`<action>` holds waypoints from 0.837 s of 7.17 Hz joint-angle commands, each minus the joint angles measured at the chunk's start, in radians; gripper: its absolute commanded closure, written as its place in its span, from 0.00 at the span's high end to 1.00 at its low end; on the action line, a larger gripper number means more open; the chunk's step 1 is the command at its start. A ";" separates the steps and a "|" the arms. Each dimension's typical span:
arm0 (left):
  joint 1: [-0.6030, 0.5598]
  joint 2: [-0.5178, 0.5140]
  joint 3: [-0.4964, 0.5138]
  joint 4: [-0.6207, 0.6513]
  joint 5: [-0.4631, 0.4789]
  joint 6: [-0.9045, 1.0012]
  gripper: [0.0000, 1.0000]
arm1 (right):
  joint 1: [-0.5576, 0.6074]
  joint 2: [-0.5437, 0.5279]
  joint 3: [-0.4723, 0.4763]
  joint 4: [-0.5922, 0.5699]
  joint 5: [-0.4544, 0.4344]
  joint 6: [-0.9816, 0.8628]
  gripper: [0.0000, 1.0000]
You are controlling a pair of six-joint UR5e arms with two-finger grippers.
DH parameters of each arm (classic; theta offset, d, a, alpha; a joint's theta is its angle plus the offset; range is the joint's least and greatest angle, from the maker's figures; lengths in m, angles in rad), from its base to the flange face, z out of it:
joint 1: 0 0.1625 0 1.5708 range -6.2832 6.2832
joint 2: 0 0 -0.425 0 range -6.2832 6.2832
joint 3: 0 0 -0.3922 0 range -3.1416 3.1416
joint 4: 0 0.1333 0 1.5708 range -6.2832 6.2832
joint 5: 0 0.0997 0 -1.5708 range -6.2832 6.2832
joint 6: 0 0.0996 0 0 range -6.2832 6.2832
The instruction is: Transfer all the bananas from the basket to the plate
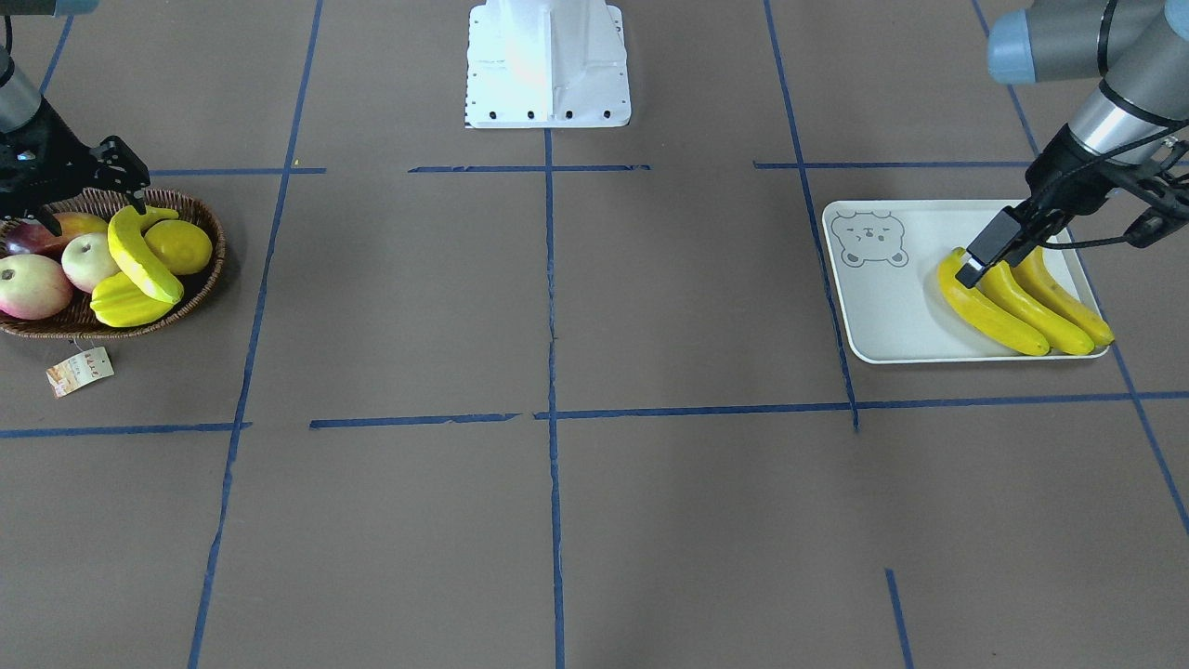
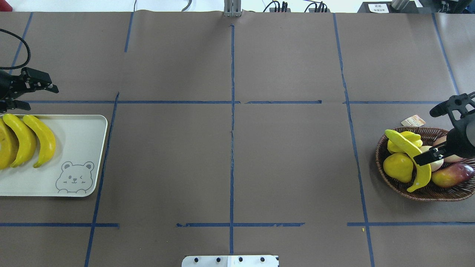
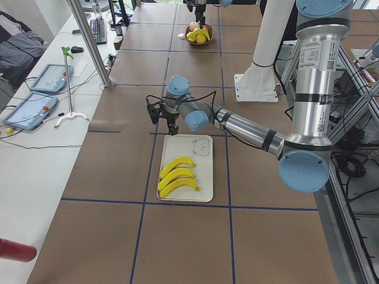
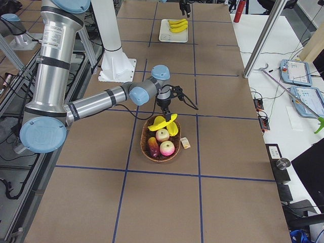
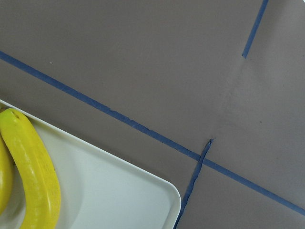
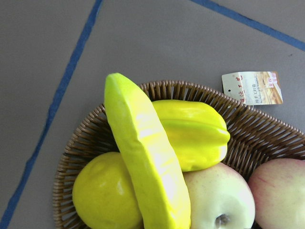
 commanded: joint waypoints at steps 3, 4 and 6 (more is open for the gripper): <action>0.015 -0.001 0.001 -0.002 0.001 -0.002 1.00 | -0.061 -0.038 -0.029 0.000 -0.038 -0.001 0.82; 0.015 -0.001 0.000 -0.002 0.002 -0.002 1.00 | -0.064 -0.038 -0.031 -0.005 -0.038 -0.001 0.81; 0.015 -0.001 0.001 -0.002 0.002 -0.001 1.00 | -0.073 -0.036 -0.040 -0.006 -0.038 -0.001 0.80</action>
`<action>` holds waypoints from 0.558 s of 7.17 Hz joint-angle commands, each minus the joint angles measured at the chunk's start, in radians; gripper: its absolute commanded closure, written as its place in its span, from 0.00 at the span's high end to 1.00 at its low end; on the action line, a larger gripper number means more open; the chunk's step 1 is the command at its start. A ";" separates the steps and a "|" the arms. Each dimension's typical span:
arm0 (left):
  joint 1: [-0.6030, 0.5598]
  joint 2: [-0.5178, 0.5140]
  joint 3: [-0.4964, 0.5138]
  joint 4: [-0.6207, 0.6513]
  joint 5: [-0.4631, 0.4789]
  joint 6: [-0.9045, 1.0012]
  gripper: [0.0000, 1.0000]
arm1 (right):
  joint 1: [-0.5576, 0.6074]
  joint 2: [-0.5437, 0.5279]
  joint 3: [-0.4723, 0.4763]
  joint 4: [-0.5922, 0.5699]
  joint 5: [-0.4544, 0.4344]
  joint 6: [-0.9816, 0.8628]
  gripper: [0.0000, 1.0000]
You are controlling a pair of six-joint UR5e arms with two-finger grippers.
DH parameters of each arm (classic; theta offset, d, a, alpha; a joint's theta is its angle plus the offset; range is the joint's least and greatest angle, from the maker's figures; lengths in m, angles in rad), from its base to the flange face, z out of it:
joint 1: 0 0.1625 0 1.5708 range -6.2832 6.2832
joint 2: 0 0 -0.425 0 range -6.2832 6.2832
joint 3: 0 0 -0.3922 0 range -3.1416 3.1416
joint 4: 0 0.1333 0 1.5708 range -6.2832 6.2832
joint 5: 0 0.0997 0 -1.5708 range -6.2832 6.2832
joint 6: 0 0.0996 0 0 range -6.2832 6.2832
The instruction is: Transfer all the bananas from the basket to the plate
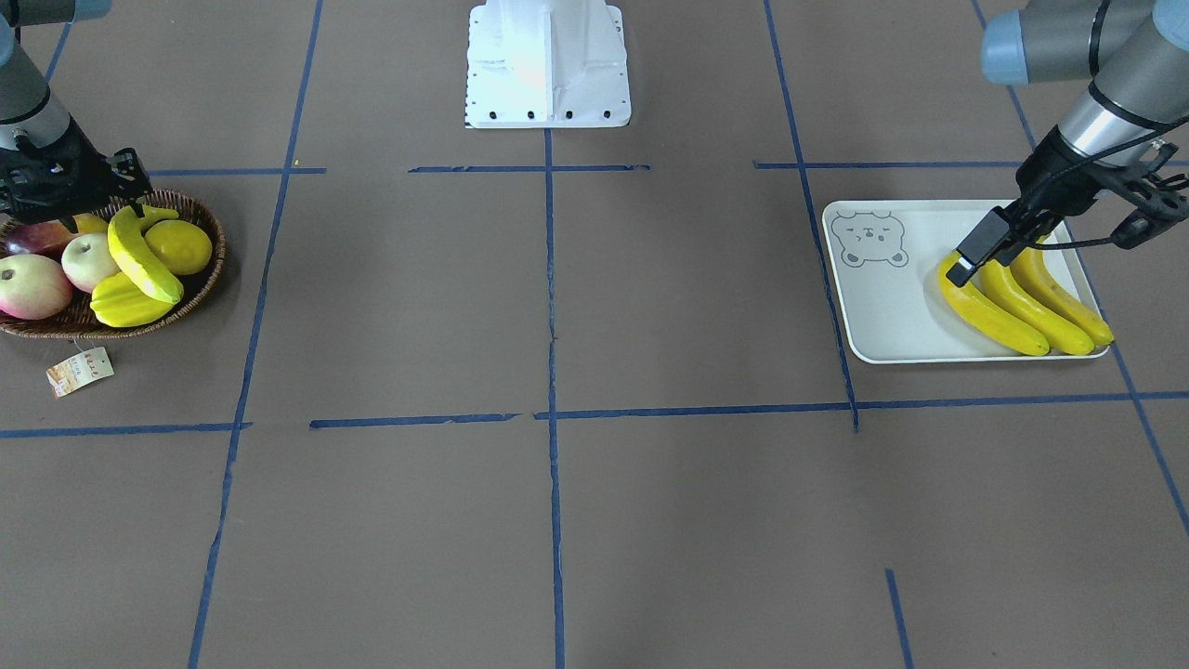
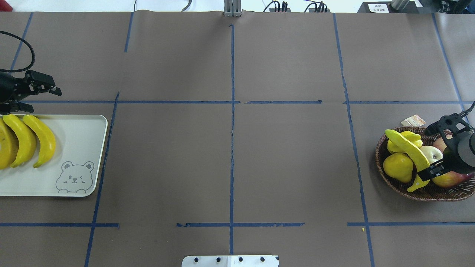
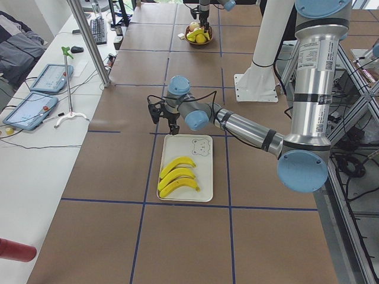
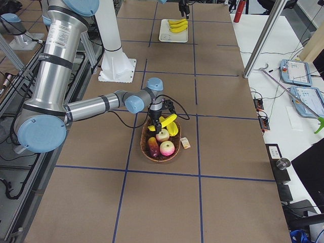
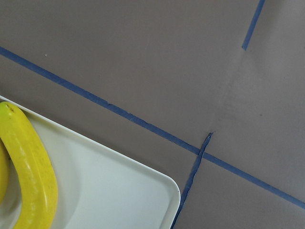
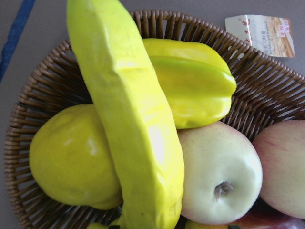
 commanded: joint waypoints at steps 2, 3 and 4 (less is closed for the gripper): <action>0.000 0.000 0.000 -0.001 0.000 0.001 1.00 | -0.020 0.001 -0.010 -0.003 -0.005 0.000 0.79; 0.000 -0.002 0.000 -0.001 0.000 0.001 1.00 | -0.027 0.001 -0.010 -0.004 -0.019 0.000 0.78; 0.000 -0.002 0.000 -0.001 0.000 0.001 1.00 | -0.032 0.001 -0.015 -0.004 -0.020 0.000 0.76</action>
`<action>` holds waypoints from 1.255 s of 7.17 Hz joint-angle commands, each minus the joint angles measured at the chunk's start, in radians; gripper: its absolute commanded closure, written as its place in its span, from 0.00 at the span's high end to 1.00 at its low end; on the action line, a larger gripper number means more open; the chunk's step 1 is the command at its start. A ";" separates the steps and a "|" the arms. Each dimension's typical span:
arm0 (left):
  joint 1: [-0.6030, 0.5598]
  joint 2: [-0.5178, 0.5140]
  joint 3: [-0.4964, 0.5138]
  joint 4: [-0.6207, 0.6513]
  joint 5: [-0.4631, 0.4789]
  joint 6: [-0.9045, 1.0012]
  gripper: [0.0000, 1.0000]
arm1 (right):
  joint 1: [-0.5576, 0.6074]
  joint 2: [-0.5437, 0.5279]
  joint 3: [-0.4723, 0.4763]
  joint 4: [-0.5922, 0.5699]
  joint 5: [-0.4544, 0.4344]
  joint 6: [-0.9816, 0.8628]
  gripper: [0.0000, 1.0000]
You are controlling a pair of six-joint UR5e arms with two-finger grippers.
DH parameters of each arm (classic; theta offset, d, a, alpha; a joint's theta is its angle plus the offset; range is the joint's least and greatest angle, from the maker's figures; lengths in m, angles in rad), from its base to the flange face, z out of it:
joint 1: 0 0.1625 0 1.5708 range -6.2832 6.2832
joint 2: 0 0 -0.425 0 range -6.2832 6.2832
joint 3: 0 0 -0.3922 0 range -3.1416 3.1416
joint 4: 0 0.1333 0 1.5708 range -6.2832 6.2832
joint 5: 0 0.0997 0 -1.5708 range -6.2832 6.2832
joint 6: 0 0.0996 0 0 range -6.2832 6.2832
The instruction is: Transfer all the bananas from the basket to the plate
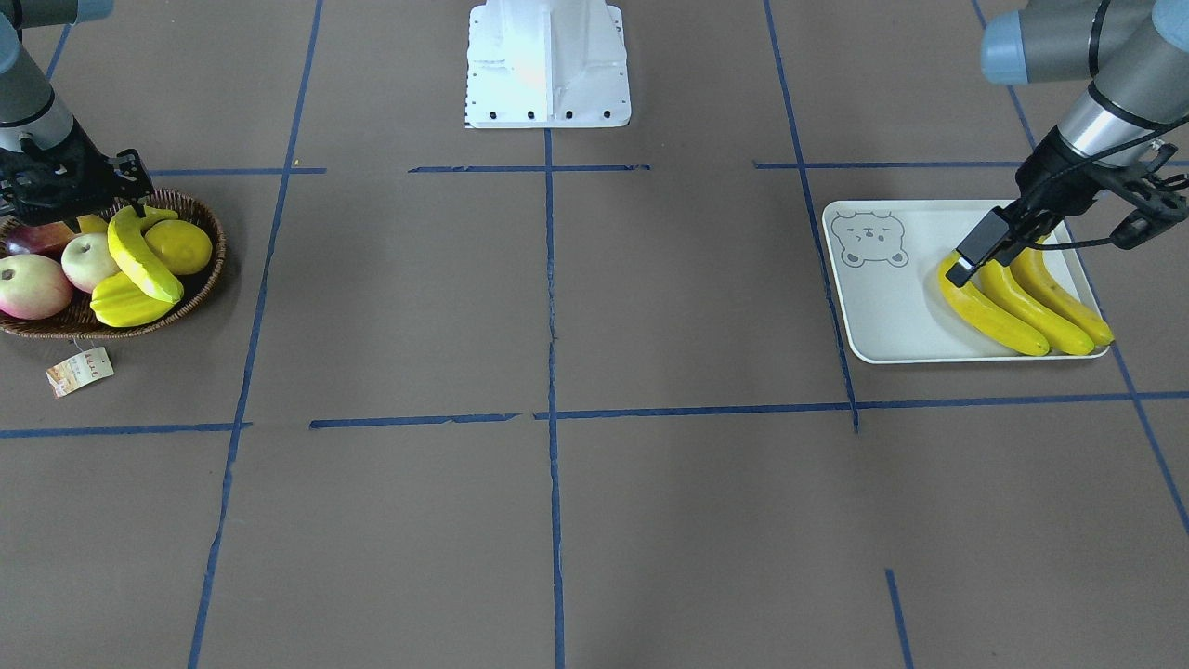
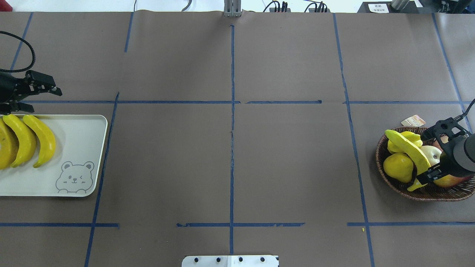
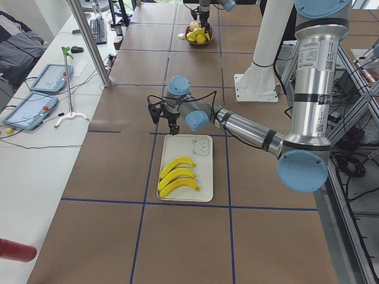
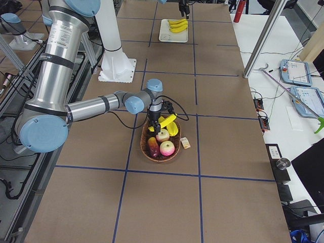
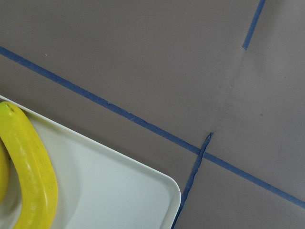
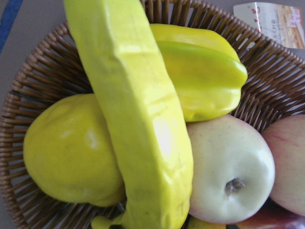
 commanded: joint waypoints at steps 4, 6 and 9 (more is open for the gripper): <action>0.000 0.000 0.000 0.000 0.000 0.000 1.00 | -0.012 0.000 -0.006 -0.001 -0.017 -0.005 0.45; 0.002 0.000 0.000 0.000 -0.001 0.000 1.00 | -0.011 0.000 -0.001 0.001 -0.017 -0.005 0.27; 0.000 0.000 0.000 0.000 0.000 0.000 1.00 | -0.006 -0.006 0.014 0.004 -0.009 -0.006 0.13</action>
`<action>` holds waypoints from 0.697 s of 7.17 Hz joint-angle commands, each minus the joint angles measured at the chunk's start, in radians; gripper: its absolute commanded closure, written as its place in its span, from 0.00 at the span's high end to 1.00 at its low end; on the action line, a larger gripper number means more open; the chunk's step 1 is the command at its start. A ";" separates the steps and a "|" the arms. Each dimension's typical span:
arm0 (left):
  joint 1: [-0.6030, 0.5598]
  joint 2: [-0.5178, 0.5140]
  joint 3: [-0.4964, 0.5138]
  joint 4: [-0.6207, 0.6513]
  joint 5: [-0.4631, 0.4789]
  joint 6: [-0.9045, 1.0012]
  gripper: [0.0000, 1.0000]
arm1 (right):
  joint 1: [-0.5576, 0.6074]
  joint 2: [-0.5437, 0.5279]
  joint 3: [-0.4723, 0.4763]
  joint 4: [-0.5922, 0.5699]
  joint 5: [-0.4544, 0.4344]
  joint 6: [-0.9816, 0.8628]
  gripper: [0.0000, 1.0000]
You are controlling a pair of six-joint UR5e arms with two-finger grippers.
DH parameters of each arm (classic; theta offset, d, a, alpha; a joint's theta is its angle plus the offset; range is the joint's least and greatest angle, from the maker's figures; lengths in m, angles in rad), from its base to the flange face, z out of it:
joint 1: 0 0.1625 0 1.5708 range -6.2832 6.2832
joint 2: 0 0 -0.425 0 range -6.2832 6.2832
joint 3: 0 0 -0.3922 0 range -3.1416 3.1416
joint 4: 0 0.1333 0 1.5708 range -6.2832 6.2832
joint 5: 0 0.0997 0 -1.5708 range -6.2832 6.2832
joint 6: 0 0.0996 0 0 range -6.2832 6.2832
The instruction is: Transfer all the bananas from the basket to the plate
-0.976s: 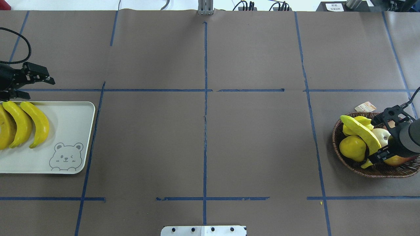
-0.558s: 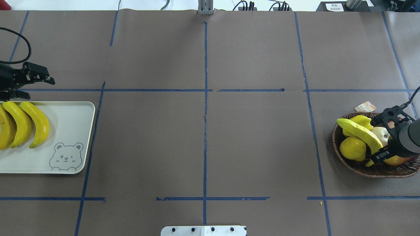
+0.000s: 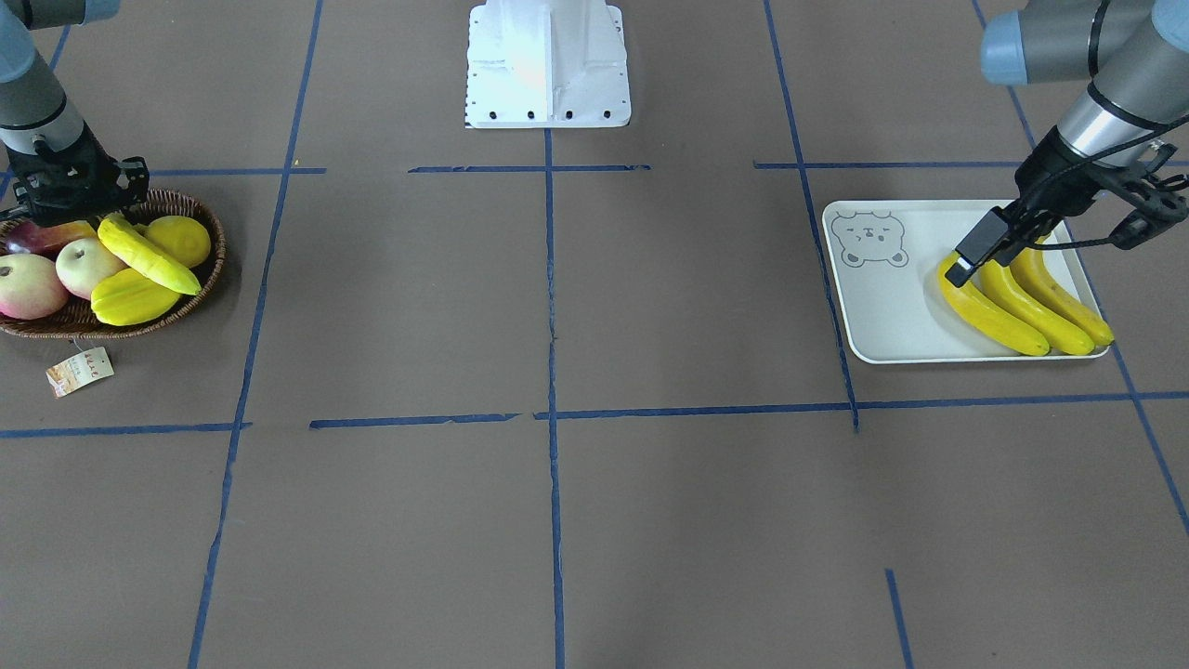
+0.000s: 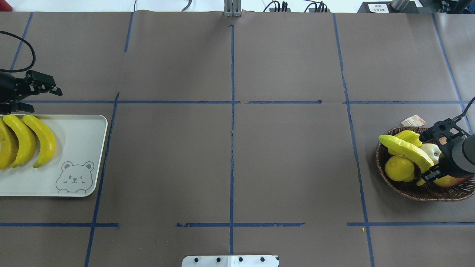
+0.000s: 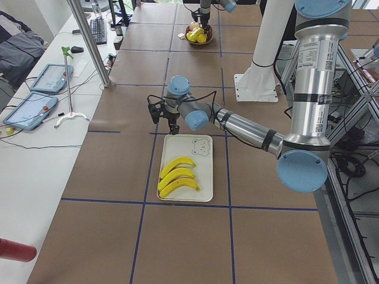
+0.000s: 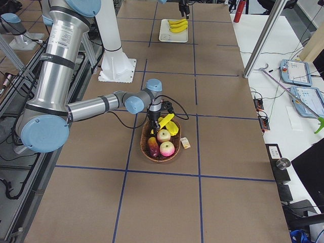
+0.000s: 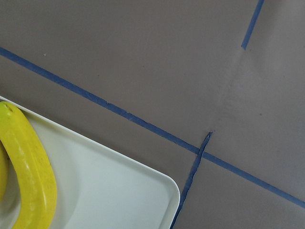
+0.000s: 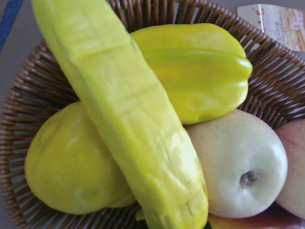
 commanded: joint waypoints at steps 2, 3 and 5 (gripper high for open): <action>0.000 -0.002 0.000 0.000 -0.001 0.000 1.00 | 0.020 -0.010 0.036 0.002 0.022 -0.002 0.04; 0.000 -0.002 0.000 0.000 -0.001 0.000 1.00 | 0.059 -0.015 0.054 0.000 0.049 -0.002 0.03; 0.001 -0.015 0.000 0.002 -0.001 -0.002 1.00 | 0.185 -0.015 0.084 -0.003 0.159 -0.003 0.00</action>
